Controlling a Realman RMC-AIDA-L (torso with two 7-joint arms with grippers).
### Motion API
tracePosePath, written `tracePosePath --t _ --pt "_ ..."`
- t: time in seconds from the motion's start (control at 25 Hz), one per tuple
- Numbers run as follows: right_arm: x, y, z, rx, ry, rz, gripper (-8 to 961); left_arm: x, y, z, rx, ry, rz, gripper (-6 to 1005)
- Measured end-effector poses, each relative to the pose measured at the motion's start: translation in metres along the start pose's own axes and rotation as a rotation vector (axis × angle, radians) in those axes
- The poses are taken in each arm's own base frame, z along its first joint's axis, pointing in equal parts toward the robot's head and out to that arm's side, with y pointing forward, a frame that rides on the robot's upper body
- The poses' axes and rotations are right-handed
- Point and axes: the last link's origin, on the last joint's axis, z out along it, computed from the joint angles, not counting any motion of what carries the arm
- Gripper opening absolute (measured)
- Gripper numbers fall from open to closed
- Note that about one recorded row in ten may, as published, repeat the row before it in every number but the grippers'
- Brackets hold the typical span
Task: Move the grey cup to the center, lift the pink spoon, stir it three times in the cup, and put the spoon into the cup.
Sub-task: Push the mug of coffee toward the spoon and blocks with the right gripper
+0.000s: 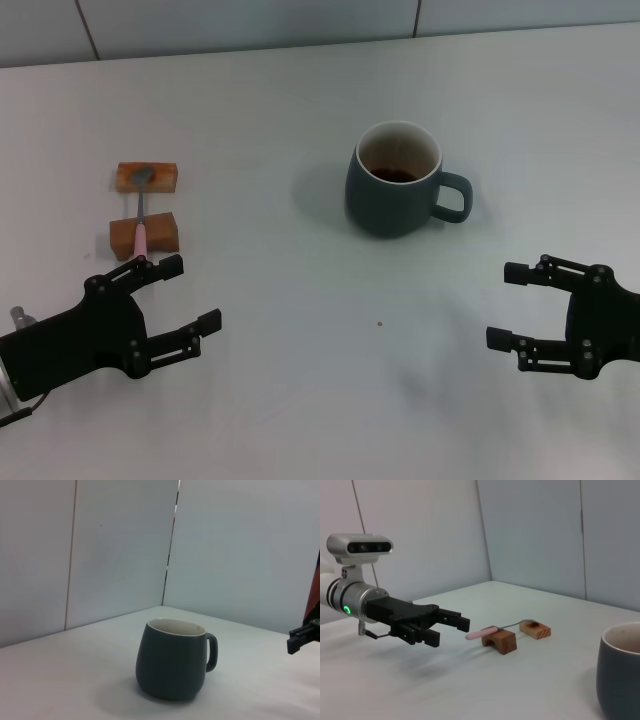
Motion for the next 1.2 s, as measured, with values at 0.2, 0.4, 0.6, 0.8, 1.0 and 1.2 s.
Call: tracePosePath --t 0.2,0.4,0.6,0.8,1.0,1.2 --pt "-0.0004 -0.0003 0.0004 -0.001 0.0 -0.001 833 0.0001 0.0 0.0 0.0 0.0 0.0 858" --pt "-0.0004 -0.0003 0.0004 -0.001 0.0 -0.001 835 0.0004 -0.0001 0.0003 -0.001 0.001 0.001 858" --pt "-0.0003 -0.0004 0.0003 0.0 0.0 -0.001 834 0.0009 -0.0004 0.0008 -0.003 0.002 0.002 857" --pt "-0.0003 -0.0005 0.0003 0.001 0.0 -0.001 834 0.0011 -0.0005 0.0009 -0.002 0.003 0.002 856" --pt "-0.0004 -0.0009 -0.0002 0.005 -0.001 0.0 833 0.0011 -0.0001 0.001 -0.003 0.005 0.001 855" --pt "-0.0056 -0.0061 0.0003 0.038 -0.036 0.012 812 0.0013 0.0001 0.001 -0.004 0.006 0.001 855"
